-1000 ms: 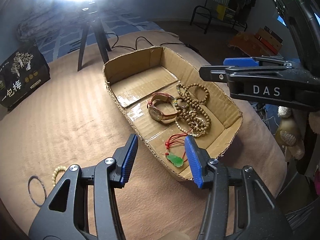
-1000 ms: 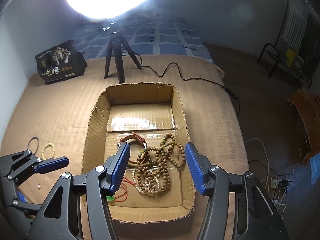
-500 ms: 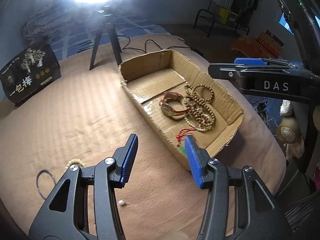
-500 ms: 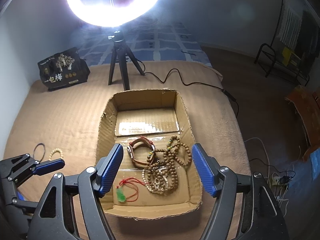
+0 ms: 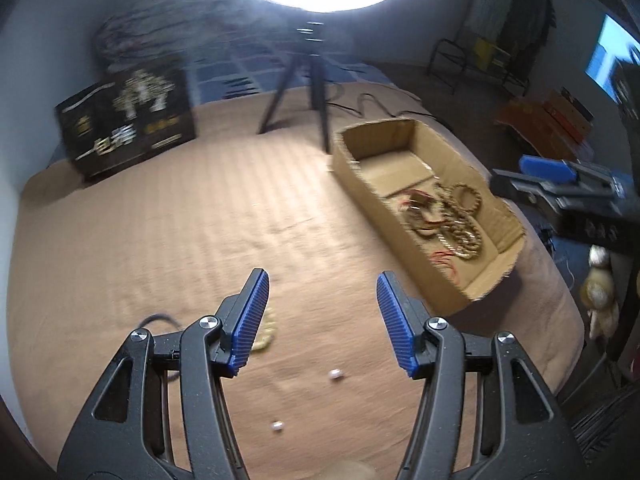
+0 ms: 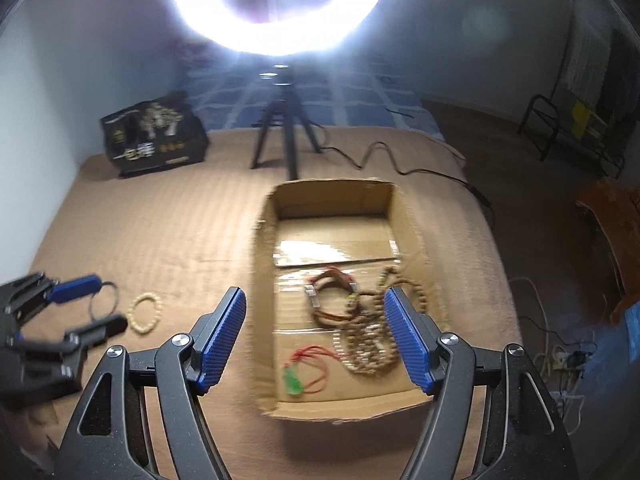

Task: Organize jewelry
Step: 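Move both grippers back toward the blue bangle ring and yellow bracelet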

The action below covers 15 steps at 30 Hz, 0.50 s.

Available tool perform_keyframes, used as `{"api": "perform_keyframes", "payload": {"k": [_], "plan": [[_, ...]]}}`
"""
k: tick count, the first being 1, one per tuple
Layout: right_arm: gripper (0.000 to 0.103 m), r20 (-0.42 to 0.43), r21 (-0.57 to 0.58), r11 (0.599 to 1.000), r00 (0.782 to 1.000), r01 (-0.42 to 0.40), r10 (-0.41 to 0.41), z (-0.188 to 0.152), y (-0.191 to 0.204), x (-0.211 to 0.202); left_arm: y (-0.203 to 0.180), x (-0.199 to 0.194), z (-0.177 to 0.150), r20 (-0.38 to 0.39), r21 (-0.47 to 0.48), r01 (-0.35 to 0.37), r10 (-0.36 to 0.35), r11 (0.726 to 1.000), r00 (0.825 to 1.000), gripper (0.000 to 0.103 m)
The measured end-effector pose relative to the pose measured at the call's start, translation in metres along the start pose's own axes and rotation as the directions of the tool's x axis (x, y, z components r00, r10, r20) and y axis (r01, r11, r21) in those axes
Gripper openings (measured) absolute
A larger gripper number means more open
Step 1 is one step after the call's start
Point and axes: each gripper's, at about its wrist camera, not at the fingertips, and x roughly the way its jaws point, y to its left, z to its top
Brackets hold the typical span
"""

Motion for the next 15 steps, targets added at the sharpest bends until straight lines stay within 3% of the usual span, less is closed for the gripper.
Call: {"api": "perform_keyframes", "payload": {"k": [7,12,15], "plan": [[0.071,-0.001,-0.134,0.986,0.995,-0.1,0.101,-0.019,0.054,-0.004,0.059,-0.016,-0.017,0.008,-0.092,-0.047,0.048,0.995,0.999,0.058],[0.071,-0.085,-0.181,0.97,0.985,-0.164,0.151,-0.033,0.082,0.005,0.094,-0.015,-0.033,-0.022,-0.14,-0.082,0.08,0.987,0.997,0.058],[0.071,-0.168,-0.173,0.961,0.968,-0.215,0.187,-0.042,0.092,0.018,0.113,-0.009,-0.044,-0.054,-0.164,-0.105,0.097,0.981,0.994,0.058]]}}
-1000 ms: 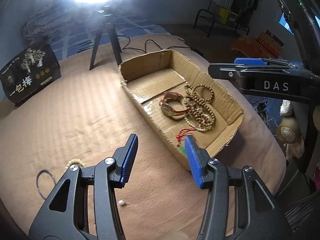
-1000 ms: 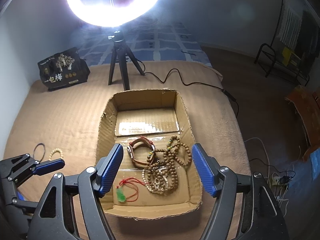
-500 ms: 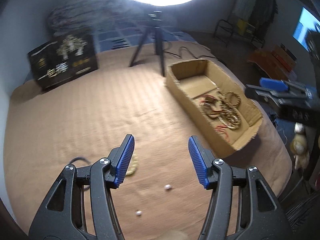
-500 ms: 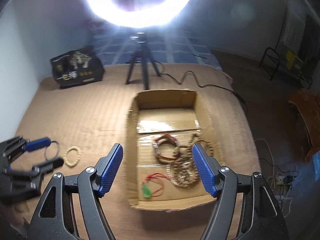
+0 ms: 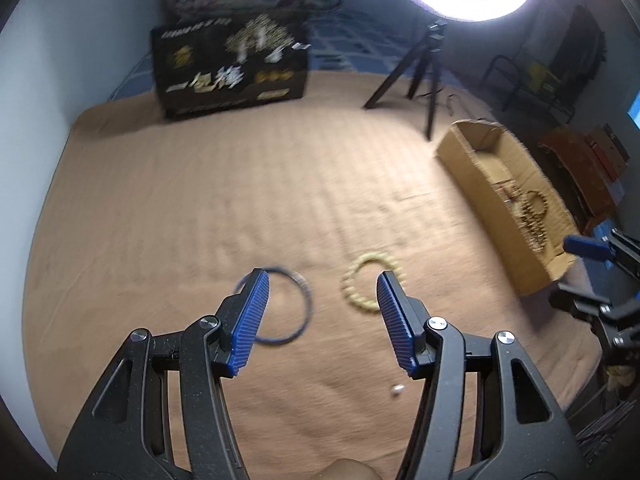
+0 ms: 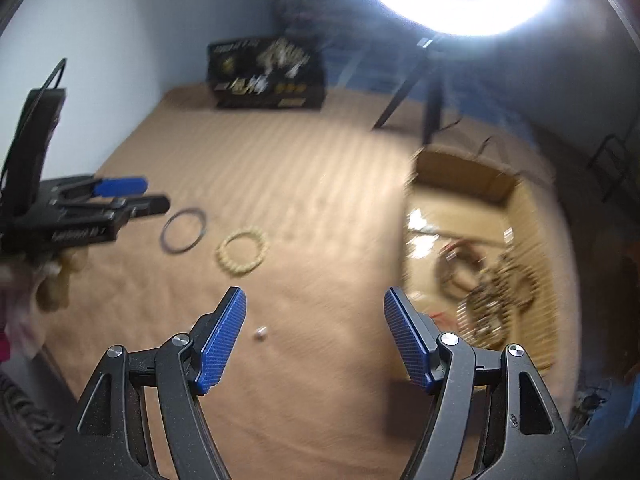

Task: Organize jewelry
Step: 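Move both grippers back toward the blue bangle ring and yellow bracelet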

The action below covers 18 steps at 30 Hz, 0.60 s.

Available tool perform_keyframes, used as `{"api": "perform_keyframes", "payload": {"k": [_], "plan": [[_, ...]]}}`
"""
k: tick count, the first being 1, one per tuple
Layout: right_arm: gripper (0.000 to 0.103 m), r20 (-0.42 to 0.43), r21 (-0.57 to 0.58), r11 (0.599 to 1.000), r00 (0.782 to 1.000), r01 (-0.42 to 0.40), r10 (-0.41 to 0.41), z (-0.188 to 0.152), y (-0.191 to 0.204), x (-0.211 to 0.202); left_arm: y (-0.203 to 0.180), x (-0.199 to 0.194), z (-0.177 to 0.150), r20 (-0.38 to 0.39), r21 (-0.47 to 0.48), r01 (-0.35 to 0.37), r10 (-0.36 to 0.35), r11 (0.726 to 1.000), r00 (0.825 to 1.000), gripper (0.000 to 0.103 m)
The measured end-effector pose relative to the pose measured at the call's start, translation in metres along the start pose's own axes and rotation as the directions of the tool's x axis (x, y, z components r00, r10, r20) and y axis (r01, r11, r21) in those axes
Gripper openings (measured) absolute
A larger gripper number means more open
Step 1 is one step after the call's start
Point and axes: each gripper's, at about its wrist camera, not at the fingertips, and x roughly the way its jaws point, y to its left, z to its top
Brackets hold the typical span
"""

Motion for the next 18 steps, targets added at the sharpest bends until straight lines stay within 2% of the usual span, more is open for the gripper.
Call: {"api": "perform_keyframes", "payload": {"k": [4,9,12,18], "plan": [[0.071,-0.055,0.006,1.0,0.998,-0.031,0.031,-0.004,0.005,0.017,0.023,0.016,-0.007,-0.049,-0.065,-0.016,0.012,0.998,0.999,0.058],[0.071,-0.104,0.024,0.998,0.992,-0.065,0.067,-0.01,0.008,0.034,0.034,0.032,-0.011,-0.088,-0.12,0.0,-0.01,0.993,0.996,0.058],[0.071,-0.132,0.027,0.997,0.989,-0.071,0.073,-0.011,0.009,0.044,0.035,0.046,-0.014,-0.124,-0.143,0.006,-0.024,0.99,0.992,0.074],[0.071,-0.161,0.013,0.996,0.983,-0.089,0.09,-0.011,0.013,0.055,0.034,0.066,-0.015,-0.171,-0.169,-0.002,-0.027,0.986,0.985,0.074]]}}
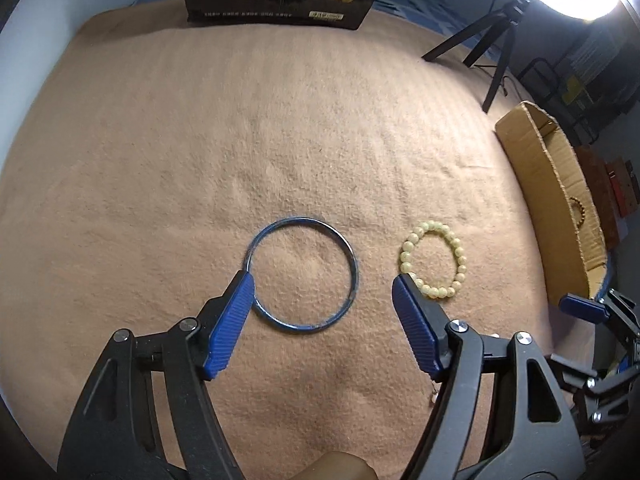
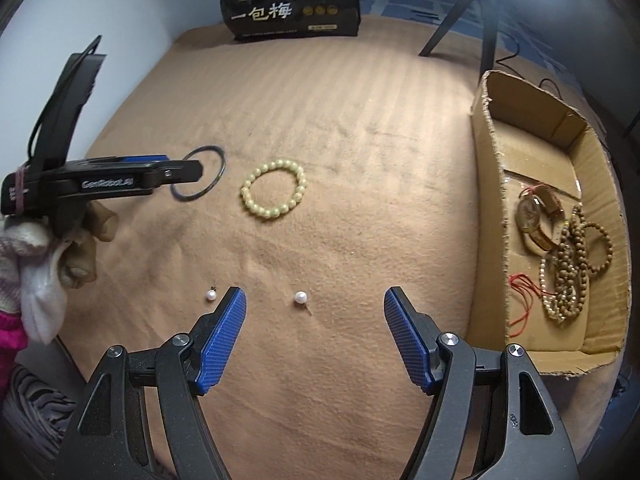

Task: Organize jewelry
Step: 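Move both grippers back toward the blue bangle ring and yellow bracelet, then grasp the blue bangle ring with the left gripper while the right grasps a white pearl earring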

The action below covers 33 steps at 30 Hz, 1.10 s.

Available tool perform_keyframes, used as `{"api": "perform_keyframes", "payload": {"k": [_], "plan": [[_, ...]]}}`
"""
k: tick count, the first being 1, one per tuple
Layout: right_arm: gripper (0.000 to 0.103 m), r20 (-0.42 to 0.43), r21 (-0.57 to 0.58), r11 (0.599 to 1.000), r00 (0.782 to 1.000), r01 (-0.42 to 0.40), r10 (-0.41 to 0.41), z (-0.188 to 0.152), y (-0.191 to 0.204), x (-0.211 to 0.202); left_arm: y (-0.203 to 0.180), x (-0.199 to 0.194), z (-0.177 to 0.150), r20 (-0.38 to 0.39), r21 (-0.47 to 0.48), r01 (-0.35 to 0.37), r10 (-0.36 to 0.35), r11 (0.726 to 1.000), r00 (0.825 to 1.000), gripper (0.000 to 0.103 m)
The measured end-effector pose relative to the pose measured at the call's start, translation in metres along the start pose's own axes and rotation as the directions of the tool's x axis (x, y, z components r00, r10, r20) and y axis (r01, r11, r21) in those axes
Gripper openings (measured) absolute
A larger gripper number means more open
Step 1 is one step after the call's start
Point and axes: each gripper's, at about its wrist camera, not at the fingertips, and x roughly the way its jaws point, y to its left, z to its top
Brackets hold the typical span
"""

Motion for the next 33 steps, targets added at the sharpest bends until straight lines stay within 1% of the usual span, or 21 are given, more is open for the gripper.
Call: {"api": "perform_keyframes", "payload": {"k": [6,8,11,16,20,21,22,24,27,29,32,33], "plan": [[0.071,-0.03,0.003,1.0,1.0,-0.008,0.008,0.005,0.002,0.016,-0.001,0.009,0.004,-0.005,-0.018,-0.009,0.009,1.0,1.0,0.074],[0.071,-0.039,0.0,1.0,0.999,-0.014,0.014,0.007,0.004,0.02,-0.002,0.012,0.005,-0.006,-0.013,-0.023,0.023,1.0,1.0,0.074],[0.071,-0.05,-0.006,1.0,0.998,-0.03,0.03,0.01,0.01,0.026,-0.003,0.016,0.007,-0.001,-0.002,-0.074,0.074,0.997,0.997,0.074],[0.071,-0.069,-0.033,0.999,0.997,-0.038,0.036,0.013,0.019,0.034,-0.002,0.026,0.01,-0.021,0.005,-0.099,0.099,0.995,0.995,0.074],[0.071,-0.084,-0.026,0.999,0.996,-0.038,0.036,0.016,0.02,0.041,-0.005,0.032,0.011,-0.019,0.019,-0.115,0.115,0.993,0.993,0.074],[0.065,-0.088,-0.022,0.999,0.995,-0.038,0.035,0.016,0.018,0.042,-0.005,0.033,0.011,-0.02,0.018,-0.117,0.117,0.993,0.993,0.075],[0.057,-0.098,-0.014,0.999,0.995,-0.037,0.036,0.016,0.016,0.045,-0.006,0.035,0.012,-0.02,0.017,-0.118,0.119,0.993,0.993,0.076],[0.049,-0.113,0.003,0.999,0.993,-0.041,0.041,0.017,0.012,0.049,-0.009,0.038,0.012,-0.021,0.024,-0.131,0.132,0.991,0.991,0.077],[0.04,-0.123,0.021,0.998,0.99,-0.06,0.062,0.02,0.008,0.053,-0.017,0.044,0.011,-0.016,0.057,-0.158,0.159,0.986,0.987,0.082],[0.038,-0.131,0.014,0.999,0.99,-0.052,0.054,0.021,0.009,0.057,-0.021,0.047,0.011,-0.011,0.076,-0.181,0.183,0.981,0.983,0.082],[0.033,-0.141,0.011,0.999,0.989,-0.039,0.04,0.023,0.009,0.061,-0.022,0.048,0.011,-0.006,0.074,-0.182,0.183,0.98,0.983,0.082],[0.029,-0.145,0.012,0.999,0.989,-0.03,0.032,0.024,0.009,0.063,-0.021,0.048,0.011,-0.004,0.075,-0.178,0.179,0.981,0.984,0.082]]}}
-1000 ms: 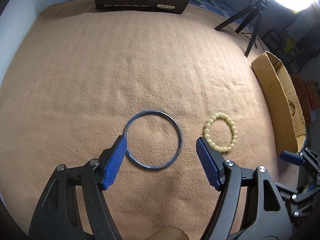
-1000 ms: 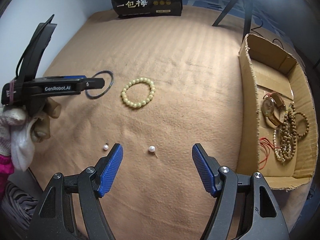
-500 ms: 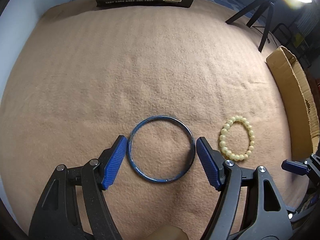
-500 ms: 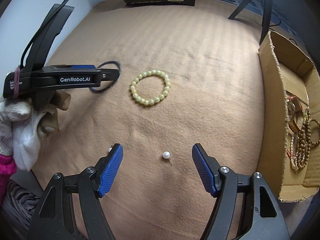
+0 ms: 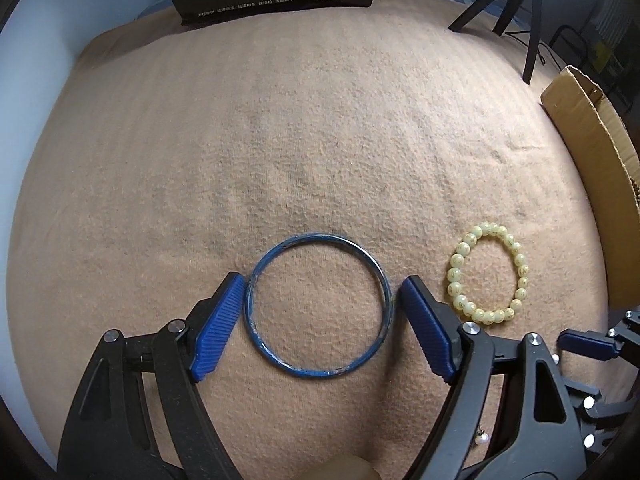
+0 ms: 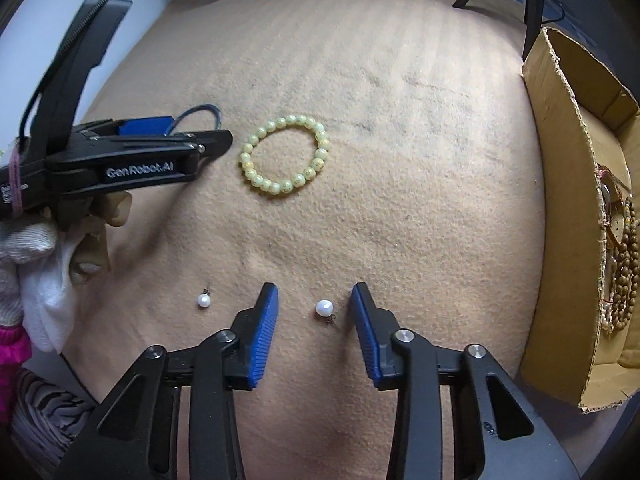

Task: Organize jewelry
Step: 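Grasp the blue bangle ring with the left gripper while the right grasps a white pearl earring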

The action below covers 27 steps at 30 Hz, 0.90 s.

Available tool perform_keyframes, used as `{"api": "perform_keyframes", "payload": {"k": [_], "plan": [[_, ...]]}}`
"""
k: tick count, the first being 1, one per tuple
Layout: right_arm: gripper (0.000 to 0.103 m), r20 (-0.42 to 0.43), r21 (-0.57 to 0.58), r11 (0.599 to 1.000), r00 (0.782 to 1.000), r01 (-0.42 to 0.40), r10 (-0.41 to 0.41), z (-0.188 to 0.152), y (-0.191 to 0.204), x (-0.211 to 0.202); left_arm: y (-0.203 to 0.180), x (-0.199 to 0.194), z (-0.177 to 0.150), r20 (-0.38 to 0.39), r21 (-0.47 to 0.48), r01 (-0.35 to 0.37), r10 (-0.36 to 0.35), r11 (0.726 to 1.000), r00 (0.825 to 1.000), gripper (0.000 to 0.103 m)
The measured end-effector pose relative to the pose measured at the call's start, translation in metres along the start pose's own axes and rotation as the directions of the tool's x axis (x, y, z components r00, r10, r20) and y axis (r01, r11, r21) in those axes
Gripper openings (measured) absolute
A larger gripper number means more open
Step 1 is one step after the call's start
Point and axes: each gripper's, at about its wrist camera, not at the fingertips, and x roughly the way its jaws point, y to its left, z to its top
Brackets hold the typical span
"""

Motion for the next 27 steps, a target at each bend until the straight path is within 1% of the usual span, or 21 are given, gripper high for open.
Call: {"api": "perform_keyframes", "payload": {"k": [2,4,6,7,9,12,18,24,27], "plan": [[0.023,-0.002,0.002,1.0,1.0,0.014,-0.014,-0.003,0.001,0.005,0.0,0.001,0.0,0.001,0.004,0.003,-0.003,1.0,1.0,0.082],[0.014,-0.003,-0.003,1.0,1.0,0.022,-0.022,-0.006,0.0,0.007,0.0,0.001,0.0,0.004,0.014,-0.001,0.001,1.0,1.0,0.082],[0.009,0.0,-0.008,1.0,1.0,0.024,-0.024,-0.008,0.0,0.008,0.001,-0.001,-0.003,0.009,0.019,-0.004,0.004,1.0,1.0,0.082],[0.007,0.003,-0.009,1.0,1.0,0.024,-0.024,-0.01,0.0,0.008,0.001,-0.002,-0.004,0.012,0.019,-0.008,0.008,1.0,1.0,0.077],[0.007,0.009,-0.014,1.0,1.0,0.026,-0.026,-0.011,0.0,0.008,0.002,-0.003,-0.003,0.015,0.015,-0.006,0.006,1.0,1.0,0.074],[0.007,0.024,-0.018,0.999,0.999,0.033,-0.032,-0.01,0.002,0.005,0.005,-0.004,-0.004,0.015,0.01,0.002,-0.002,1.0,1.0,0.074],[0.007,0.056,-0.015,0.999,0.998,0.03,-0.029,-0.008,0.004,-0.007,0.012,-0.013,-0.007,0.024,-0.002,-0.003,0.003,1.0,1.0,0.073],[0.007,0.103,-0.009,1.0,0.994,0.03,-0.029,-0.005,-0.002,-0.028,0.018,-0.035,-0.004,0.067,-0.029,0.006,-0.004,1.0,0.998,0.073],[0.007,0.138,0.0,1.0,0.99,0.029,-0.028,-0.014,-0.003,-0.047,0.016,-0.046,0.0,0.094,-0.033,0.002,0.001,0.999,0.996,0.073]]}}
